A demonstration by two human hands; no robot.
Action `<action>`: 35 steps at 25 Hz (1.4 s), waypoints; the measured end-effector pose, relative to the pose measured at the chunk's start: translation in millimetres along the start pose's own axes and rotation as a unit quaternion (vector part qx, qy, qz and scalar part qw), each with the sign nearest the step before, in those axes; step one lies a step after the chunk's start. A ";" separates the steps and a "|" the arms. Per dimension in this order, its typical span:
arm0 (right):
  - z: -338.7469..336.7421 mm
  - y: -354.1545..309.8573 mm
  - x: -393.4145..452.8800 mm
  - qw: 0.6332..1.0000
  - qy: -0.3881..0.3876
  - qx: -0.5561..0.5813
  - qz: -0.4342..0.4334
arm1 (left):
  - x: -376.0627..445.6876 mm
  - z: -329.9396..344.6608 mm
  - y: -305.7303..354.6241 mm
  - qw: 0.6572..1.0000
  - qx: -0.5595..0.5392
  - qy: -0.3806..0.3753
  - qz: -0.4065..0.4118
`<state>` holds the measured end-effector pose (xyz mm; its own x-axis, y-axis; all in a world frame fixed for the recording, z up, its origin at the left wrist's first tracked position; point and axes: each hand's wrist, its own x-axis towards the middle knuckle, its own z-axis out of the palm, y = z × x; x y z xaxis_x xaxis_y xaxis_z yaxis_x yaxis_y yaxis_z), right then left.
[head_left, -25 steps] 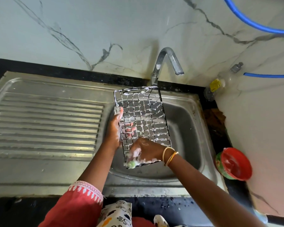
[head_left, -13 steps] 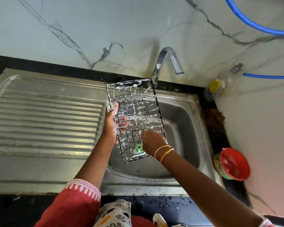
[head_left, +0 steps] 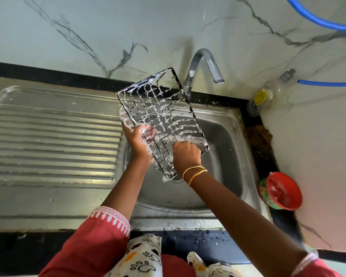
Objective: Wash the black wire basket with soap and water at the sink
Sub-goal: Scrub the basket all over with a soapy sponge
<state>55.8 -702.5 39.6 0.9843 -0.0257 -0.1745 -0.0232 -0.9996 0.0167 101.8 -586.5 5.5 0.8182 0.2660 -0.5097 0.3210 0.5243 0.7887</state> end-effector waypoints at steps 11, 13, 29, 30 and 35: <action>7.4 2.9 5.1 0.993 -0.003 0.119 -0.013 | -15.5 7.1 12.7 0.988 -0.001 -0.033 0.149; 11.1 -0.4 7.6 0.988 -0.040 0.138 -0.056 | -22.1 6.8 21.7 0.986 0.010 -0.042 0.160; -29.6 31.9 63.4 0.953 0.149 -0.171 -0.203 | -25.5 0.2 38.0 0.932 0.303 -0.090 0.177; -20.1 34.3 60.9 0.956 0.118 -0.185 -0.196 | -30.9 0.9 36.2 0.929 0.309 -0.093 0.183; 20.7 32.2 21.0 0.952 0.083 -0.168 -0.244 | -28.3 9.6 28.1 0.960 0.230 -0.050 0.150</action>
<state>72.2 -735.4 16.2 0.8785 0.4702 -0.0846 0.4730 -0.8310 0.2928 92.2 -587.1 45.4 0.9412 0.2576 -0.2187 0.2216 0.0184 0.9750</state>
